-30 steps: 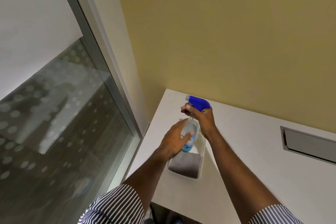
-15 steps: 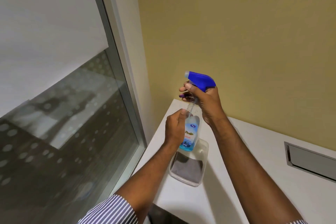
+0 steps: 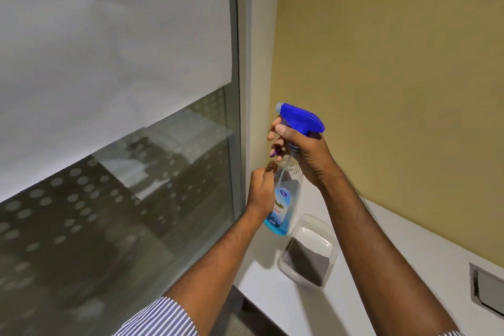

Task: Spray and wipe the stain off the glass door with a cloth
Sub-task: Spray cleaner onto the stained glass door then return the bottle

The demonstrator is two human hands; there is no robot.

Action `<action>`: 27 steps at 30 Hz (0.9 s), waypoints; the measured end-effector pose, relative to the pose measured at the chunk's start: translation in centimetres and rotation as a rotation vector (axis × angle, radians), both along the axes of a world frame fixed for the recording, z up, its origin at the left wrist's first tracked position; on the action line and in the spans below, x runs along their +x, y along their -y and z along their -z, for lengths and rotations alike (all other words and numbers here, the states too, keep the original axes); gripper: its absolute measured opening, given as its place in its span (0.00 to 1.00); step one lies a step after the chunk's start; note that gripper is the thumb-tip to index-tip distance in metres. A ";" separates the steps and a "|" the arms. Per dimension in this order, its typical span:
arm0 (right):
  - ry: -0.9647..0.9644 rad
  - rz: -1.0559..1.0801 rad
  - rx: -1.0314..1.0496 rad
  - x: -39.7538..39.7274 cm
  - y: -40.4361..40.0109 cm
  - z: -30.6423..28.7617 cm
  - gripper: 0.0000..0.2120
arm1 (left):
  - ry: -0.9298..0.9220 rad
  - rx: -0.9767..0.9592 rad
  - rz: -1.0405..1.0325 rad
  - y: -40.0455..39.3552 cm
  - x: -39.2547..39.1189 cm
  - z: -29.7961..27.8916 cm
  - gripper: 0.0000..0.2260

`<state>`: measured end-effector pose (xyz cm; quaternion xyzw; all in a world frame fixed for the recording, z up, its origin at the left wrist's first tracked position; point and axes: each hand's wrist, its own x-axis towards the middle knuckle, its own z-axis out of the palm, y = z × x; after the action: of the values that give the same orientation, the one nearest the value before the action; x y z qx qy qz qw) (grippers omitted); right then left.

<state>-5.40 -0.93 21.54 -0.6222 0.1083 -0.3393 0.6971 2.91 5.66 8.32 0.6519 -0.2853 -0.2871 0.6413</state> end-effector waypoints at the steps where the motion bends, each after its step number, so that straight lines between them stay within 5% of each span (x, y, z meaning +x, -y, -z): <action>1: -0.001 -0.014 -0.007 0.6 -0.7 -0.2 0.03 | 0.000 -0.016 -0.008 -0.6 0.5 -0.1 0.21; 6: -0.007 -0.059 -0.036 4.4 -4.7 -0.7 0.04 | -0.019 -0.053 -0.160 -4.7 3.5 -0.7 0.12; 19: -0.017 -0.364 -0.073 12.6 -25.4 0.5 0.04 | -0.039 -0.095 -0.475 -27.4 10.2 0.7 0.08; 27: 0.022 -0.562 -0.099 13.5 -42.2 -0.7 0.03 | 0.004 -0.271 -0.708 -44.4 9.0 -1.2 0.31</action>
<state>8.05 41.23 22.27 -0.6573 -0.0928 -0.1443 0.7339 11.86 50.09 9.53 0.6201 -0.0789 -0.0060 0.7805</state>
